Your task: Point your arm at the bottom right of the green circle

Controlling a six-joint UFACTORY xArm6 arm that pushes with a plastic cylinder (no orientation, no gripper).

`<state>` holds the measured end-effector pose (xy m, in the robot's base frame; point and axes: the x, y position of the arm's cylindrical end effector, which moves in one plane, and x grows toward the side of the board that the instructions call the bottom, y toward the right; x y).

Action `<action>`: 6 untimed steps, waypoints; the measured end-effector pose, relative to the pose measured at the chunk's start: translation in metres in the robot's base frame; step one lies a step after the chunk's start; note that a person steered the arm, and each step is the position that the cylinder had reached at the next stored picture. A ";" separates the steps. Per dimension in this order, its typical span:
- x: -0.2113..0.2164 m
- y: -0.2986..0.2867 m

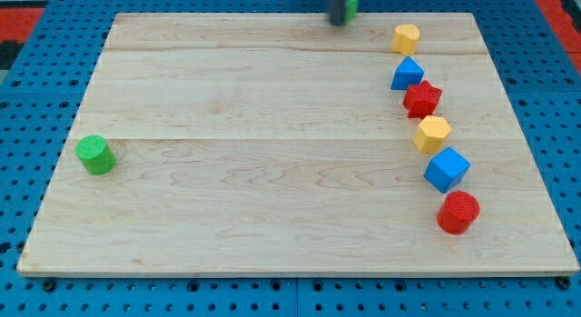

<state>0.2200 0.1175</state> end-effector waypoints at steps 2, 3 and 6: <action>0.091 -0.138; 0.193 -0.165; 0.261 -0.365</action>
